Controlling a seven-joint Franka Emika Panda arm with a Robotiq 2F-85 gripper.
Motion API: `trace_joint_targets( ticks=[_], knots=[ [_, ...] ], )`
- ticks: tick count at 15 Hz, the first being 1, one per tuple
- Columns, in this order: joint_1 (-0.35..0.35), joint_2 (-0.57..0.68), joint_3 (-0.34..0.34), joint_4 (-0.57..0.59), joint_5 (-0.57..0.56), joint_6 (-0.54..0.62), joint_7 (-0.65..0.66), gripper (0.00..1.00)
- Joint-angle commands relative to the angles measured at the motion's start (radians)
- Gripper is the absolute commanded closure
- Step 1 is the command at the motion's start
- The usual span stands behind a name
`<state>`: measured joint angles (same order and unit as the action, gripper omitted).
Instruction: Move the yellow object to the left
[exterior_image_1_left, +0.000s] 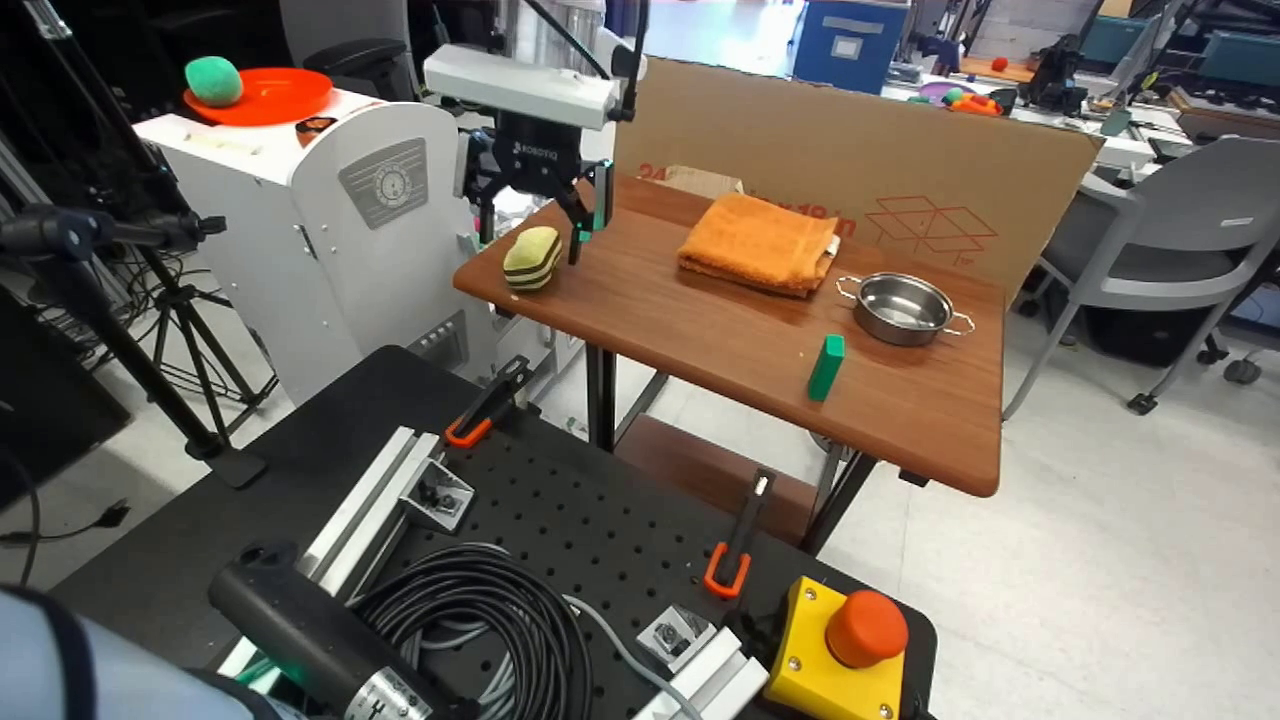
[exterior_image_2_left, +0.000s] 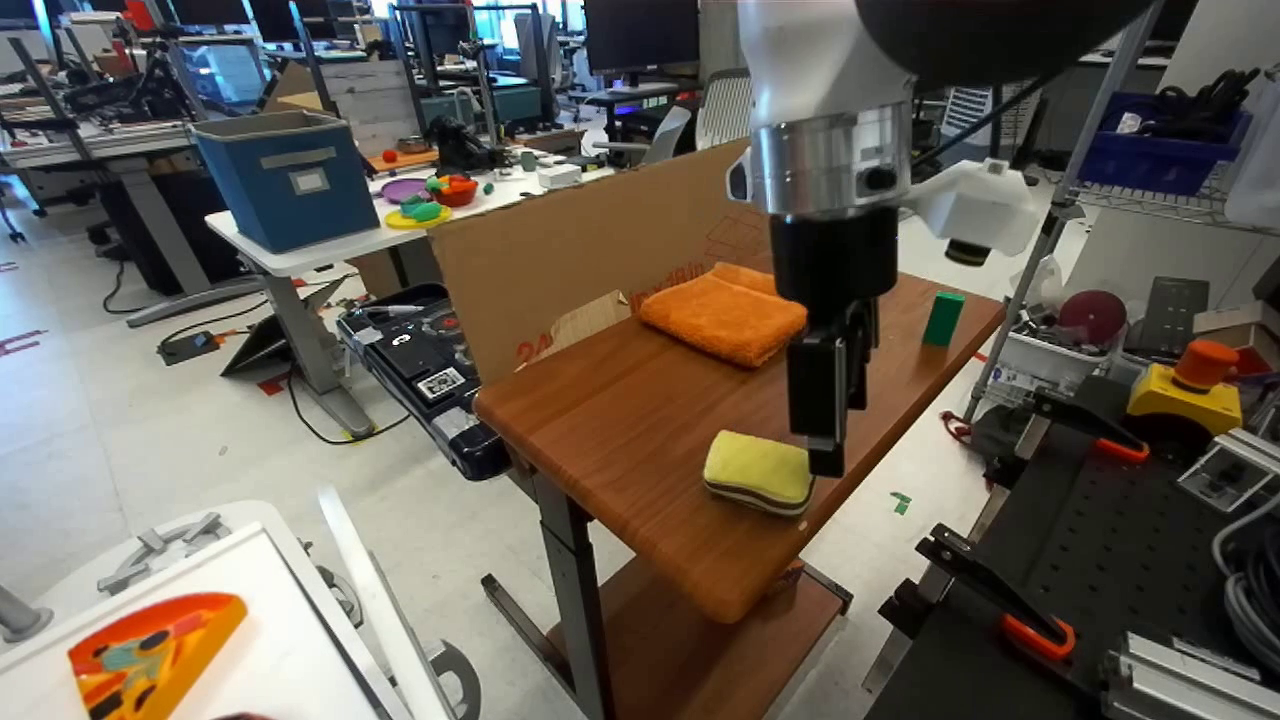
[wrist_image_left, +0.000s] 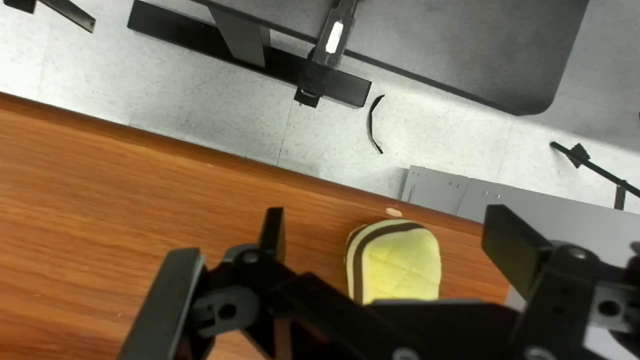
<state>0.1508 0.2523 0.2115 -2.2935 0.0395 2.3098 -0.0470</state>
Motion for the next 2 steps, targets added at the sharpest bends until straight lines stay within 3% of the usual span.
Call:
trace_joint_targets(
  ticks=[1, 2],
  knots=[
    [0.008, -0.02, -0.009, -0.011, 0.003, -0.007, -0.002, 0.0],
    [0.008, -0.029, -0.009, -0.019, 0.003, -0.008, -0.002, 0.0]
  ],
)
